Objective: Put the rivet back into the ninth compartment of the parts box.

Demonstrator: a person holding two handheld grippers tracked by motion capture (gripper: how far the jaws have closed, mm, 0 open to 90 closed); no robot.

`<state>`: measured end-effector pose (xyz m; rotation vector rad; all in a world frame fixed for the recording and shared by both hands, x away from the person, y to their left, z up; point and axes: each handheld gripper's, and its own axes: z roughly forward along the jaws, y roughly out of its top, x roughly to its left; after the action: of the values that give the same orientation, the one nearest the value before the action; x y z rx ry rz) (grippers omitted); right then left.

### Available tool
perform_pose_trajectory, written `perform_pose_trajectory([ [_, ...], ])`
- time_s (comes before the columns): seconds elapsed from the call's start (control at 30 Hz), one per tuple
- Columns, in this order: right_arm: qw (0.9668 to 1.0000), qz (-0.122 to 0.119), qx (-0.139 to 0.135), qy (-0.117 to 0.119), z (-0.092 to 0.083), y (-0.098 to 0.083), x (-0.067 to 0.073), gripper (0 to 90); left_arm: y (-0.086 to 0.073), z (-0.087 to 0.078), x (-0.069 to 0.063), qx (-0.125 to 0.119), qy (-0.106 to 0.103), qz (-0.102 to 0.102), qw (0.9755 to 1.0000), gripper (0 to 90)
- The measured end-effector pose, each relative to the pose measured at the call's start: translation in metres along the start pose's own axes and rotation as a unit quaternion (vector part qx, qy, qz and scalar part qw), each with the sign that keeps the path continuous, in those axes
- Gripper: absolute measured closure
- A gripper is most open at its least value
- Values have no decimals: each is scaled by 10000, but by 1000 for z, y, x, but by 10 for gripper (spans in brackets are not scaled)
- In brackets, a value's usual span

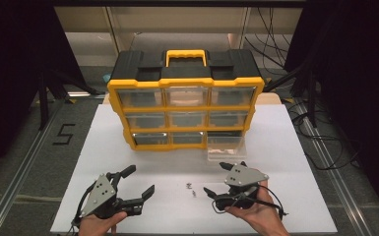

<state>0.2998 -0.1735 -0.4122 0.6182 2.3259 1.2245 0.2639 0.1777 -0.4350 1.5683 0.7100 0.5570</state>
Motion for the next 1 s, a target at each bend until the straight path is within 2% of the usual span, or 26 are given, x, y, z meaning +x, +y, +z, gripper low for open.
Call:
perform_pose_trajectory([
  [0.03,9993,-78,318,174,10,1,1,155,0,0,0,-3,0,0,10000,161],
  [0.07,9993,-78,318,174,10,1,1,155,0,0,0,-3,0,0,10000,162],
  [0.1,9980,-109,551,285,20,3,3,158,0,0,0,-3,-2,3,10000,161],
  [0.13,9980,-109,551,285,20,3,3,158,0,0,0,-3,-2,3,10000,161],
  [0.17,9959,-181,788,402,28,4,5,171,0,0,0,-11,-1,-3,10000,162],
  [0.2,9959,-181,788,402,28,4,5,171,0,0,0,-11,-1,-3,10000,161],
  [0.23,9927,-185,1066,528,36,5,7,201,0,0,0,-11,2,-10,10000,162],
  [0.27,9927,-185,1066,528,36,5,7,201,0,0,0,-11,2,-10,10000,161],
  [0.3,9904,-247,1224,585,46,7,9,217,0,0,0,-15,2,-9,10000,162],
  [0.33,9904,-247,1224,585,46,7,9,217,0,0,0,-15,2,-9,10000,162],
  [0.37,9874,-294,1397,681,52,8,11,242,0,0,0,-17,0,-9,10000,161],
  [0.4,9870,-308,1433,664,54,9,11,243,0,0,0,-17,0,-9,10000,162],
  [0.43,9852,-239,1526,746,57,10,12,243,0,0,0,-14,-5,-7,10000,162],
  [0.53,9842,-288,1594,721,61,10,12,243,0,0,0,-13,-6,-3,10000,161],
  [0.57,9821,-299,1697,759,64,11,12,243,0,0,0,-11,-10,0,10000,161],
  [0.6,9821,-299,1697,759,64,11,12,243,0,0,0,-11,-10,0,10000,161],
  [0.63,9806,-304,1769,792,67,11,12,243,0,0,0,-12,-11,-2,10000,161],
  [0.73,9798,-404,1787,804,70,10,11,244,0,0,0,-8,-11,-6,10000,161],
  [0.77,9772,-323,1906,873,71,11,12,254,0,0,0,-9,-14,-3,10000,161],
  [0.93,9754,-436,1986,849,77,12,12,278,0,0,0,-6,-15,-1,10000,161],
  [1.0,9722,-399,2127,894,81,12,13,302,0,0,0,-10,-15,-5,10000,162],
])
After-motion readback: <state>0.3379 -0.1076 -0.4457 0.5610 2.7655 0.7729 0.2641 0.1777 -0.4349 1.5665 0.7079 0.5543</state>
